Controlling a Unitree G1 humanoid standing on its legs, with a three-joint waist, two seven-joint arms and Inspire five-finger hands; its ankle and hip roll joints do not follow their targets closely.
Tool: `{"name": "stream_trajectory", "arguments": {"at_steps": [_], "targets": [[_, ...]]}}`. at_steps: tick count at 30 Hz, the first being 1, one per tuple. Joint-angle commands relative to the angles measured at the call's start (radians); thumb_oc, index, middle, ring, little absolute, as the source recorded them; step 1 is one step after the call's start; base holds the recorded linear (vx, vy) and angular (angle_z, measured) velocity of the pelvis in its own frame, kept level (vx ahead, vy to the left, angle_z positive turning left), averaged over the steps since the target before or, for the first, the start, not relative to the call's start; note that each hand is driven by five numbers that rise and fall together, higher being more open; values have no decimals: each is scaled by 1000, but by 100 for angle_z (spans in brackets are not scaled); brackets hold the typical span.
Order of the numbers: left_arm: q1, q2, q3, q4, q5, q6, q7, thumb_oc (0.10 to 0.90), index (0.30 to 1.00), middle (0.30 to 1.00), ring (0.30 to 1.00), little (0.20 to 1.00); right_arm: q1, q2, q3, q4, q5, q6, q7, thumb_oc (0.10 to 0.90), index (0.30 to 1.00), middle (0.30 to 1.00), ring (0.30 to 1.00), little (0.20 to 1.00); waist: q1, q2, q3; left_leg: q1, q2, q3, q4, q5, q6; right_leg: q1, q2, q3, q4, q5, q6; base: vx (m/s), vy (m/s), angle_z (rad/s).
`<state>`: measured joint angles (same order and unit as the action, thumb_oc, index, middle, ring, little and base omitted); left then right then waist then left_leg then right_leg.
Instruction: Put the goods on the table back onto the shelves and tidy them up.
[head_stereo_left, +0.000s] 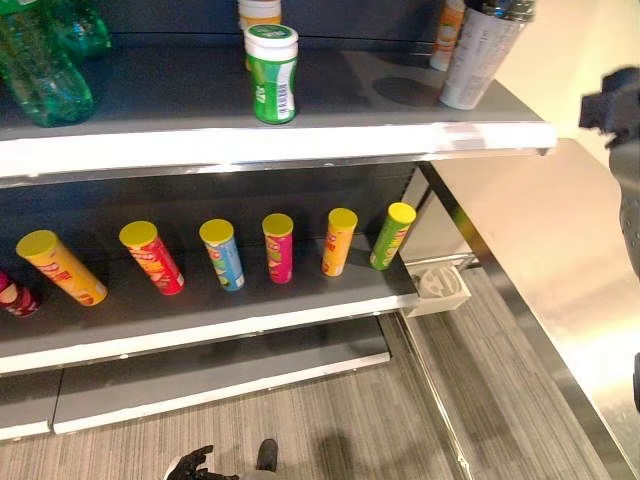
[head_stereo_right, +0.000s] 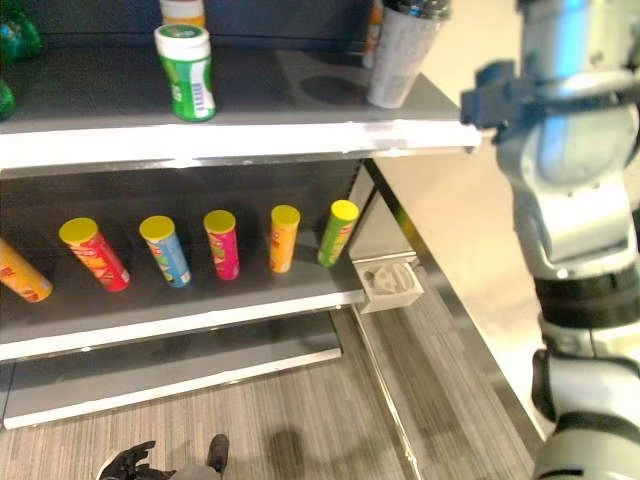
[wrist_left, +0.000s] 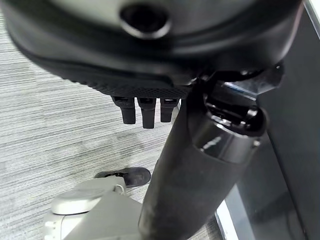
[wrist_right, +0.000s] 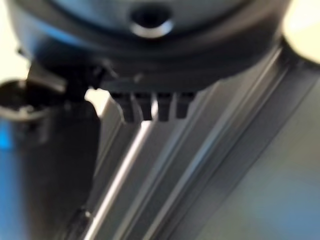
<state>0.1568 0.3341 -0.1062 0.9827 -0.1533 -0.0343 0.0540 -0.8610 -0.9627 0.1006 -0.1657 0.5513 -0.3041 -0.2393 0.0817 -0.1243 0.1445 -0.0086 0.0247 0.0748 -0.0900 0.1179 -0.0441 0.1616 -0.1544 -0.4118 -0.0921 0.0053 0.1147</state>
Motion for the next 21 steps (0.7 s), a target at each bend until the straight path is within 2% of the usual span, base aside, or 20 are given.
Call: {"name": "stream_trajectory", "arguments": {"at_steps": [1,3,4,6,7,8,9,12,13,15,16,17,21], "targets": [[-18,27,-34,2,18,-21,-22,800,900,900,900,900,-7,13,-26,-46,166,-63,89,800,900,900,900,900,34,14,-84,104,56,30,3,-162,-45,-81,-48,2,14,72,76,-4,0,-20],[-25,27,-39,-17,23,-23,-34,800,900,900,900,900,97,73,-64,-92,239,-66,142,800,900,900,900,900,21,20,-81,108,58,39,3,-163,-45,-84,-46,11,14,73,75,-15,2,-18],[-31,31,-42,-34,36,-24,-43,800,900,900,900,900,213,134,-92,-132,278,-52,192,800,900,900,900,900,9,22,-83,116,59,51,3,-166,-44,-87,-45,24,14,75,73,-17,13,-17],[-27,29,-37,-58,37,-26,-51,800,900,900,900,900,315,192,-114,-165,309,-30,234,800,900,900,900,900,-6,31,-82,122,60,60,3,-169,-42,-90,-44,33,14,74,72,-10,13,-17],[-31,32,-33,-64,40,-27,-52,800,900,900,900,900,360,217,-108,-173,320,-16,257,800,900,900,900,900,-11,33,-81,126,61,66,3,-170,-41,-93,-44,41,14,76,72,-19,12,-18],[-30,38,-15,-79,42,-29,-61,800,900,900,900,900,471,258,-122,-190,350,21,314,800,900,900,900,900,-22,39,-78,133,62,79,3,-174,-39,-96,-43,55,14,78,71,-16,9,-27],[-28,39,-16,-80,42,-29,-61,800,900,900,900,900,476,259,-125,-193,351,22,315,800,900,900,900,900,-20,38,-80,133,62,80,3,-175,-39,-96,-43,56,13,78,71,-8,13,-27],[-32,46,18,-105,47,-36,-78,800,900,900,900,900,674,330,-109,-213,396,88,432,800,900,900,900,900,-38,47,-72,140,61,95,3,-176,-37,-102,-42,70,14,80,71,-6,2,-20],[-31,46,17,-106,47,-36,-78,800,900,900,900,900,676,331,-109,-213,396,88,433,800,900,900,900,900,-38,47,-73,141,61,96,3,-176,-37,-102,-42,70,14,80,71,-2,0,-16],[-30,47,30,-109,61,-39,-100,800,900,900,900,900,768,352,-111,-218,396,142,493,800,900,900,900,900,-46,49,-69,141,60,101,3,-177,-36,-106,-42,75,13,81,72,-4,-10,-20],[-25,47,32,-112,66,-45,-108,800,900,900,900,900,813,372,-114,-203,416,161,524,800,900,900,900,900,-51,50,-68,140,61,104,3,-175,-36,-108,-42,78,12,83,72,-6,-5,-10],[-23,41,28,-108,79,-46,-114,800,900,900,900,900,885,454,-104,-148,467,171,552,800,900,900,900,900,-59,53,-67,137,59,109,3,-175,-35,-113,-43,82,9,88,72,-4,2,-7],[-7,28,45,-90,80,-40,-136,800,900,900,900,900,1013,489,-74,-22,435,244,589,800,900,900,900,900,-72,56,-67,136,58,114,3,-173,-36,-116,-44,86,7,91,73,-5,9,-16]]}}
